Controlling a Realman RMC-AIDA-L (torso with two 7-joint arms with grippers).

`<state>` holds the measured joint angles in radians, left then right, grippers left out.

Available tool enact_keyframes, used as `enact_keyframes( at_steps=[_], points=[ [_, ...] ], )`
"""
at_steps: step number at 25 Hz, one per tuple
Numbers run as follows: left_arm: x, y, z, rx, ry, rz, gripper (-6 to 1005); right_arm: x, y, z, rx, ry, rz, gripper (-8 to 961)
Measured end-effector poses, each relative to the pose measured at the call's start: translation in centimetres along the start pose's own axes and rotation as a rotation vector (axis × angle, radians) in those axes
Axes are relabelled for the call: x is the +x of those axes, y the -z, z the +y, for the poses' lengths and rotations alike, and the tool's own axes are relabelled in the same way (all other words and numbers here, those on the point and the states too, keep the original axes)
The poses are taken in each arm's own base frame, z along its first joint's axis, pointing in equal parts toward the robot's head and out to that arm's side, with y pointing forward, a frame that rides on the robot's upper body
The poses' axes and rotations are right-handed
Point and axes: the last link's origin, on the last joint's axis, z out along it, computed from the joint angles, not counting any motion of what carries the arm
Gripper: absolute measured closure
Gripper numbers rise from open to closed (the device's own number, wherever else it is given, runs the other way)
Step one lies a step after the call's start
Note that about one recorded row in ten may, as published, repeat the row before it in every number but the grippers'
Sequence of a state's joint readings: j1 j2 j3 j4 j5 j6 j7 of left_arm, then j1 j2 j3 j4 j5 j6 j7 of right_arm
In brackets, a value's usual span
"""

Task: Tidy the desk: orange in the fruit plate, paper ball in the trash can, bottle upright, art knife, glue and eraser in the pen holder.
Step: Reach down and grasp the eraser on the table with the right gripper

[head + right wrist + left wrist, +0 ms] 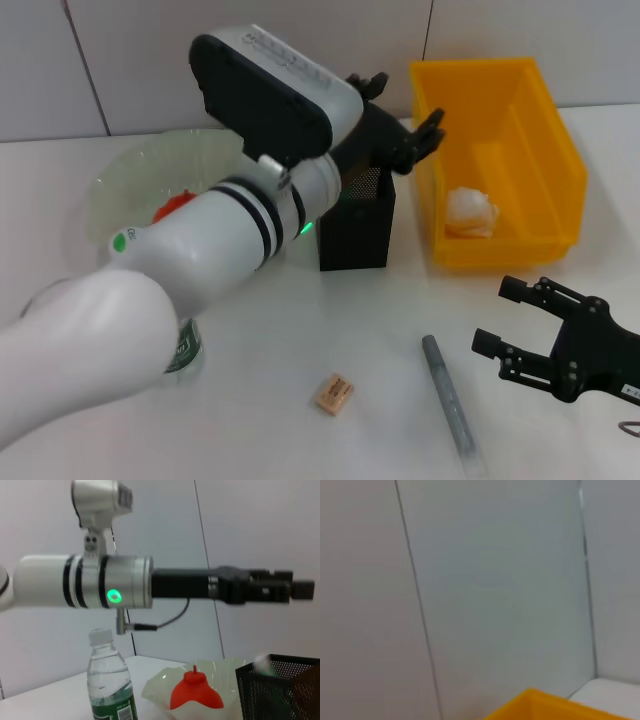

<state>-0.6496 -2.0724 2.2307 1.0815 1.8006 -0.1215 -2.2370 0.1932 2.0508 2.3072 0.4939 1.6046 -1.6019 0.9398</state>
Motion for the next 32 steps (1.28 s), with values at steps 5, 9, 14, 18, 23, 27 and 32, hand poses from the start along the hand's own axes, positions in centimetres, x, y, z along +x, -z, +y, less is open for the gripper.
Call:
enact_keyframes(
  at_steps=[5, 9, 14, 18, 23, 27, 32],
  points=[
    [2.0, 1.7, 0.2, -0.064, 0.032, 0.027, 249, 0.0, 0.0, 0.0, 0.001, -0.001, -0.002, 144],
    [4.0, 3.4, 0.3, -0.209, 0.008, 0.010, 182, 0.0, 0.0, 0.0, 0.000, -0.001, -0.003, 144],
    [4.6, 6.0, 0.2, -0.373, 0.013, 0.078, 149, 0.0, 0.0, 0.0, -0.001, -0.002, -0.005, 144],
    [3.3, 9.4, -1.3, -0.523, 0.045, 0.244, 150, -0.2, 0.1, 0.0, 0.000, -0.003, -0.009, 144],
    [-1.1, 13.5, -1.9, -0.649, -0.001, 0.385, 152, -1.5, 0.6, -0.6, -0.017, -0.055, 0.015, 143],
    [-8.8, 17.8, -1.9, -0.614, 0.085, 0.418, 152, -4.8, 1.1, -1.6, -0.072, -0.126, 0.124, 144],
    [-12.8, 19.6, -1.1, -0.509, 0.091, 0.361, 152, -9.7, -0.2, -2.6, -0.087, -0.100, 0.427, 145]
  ],
)
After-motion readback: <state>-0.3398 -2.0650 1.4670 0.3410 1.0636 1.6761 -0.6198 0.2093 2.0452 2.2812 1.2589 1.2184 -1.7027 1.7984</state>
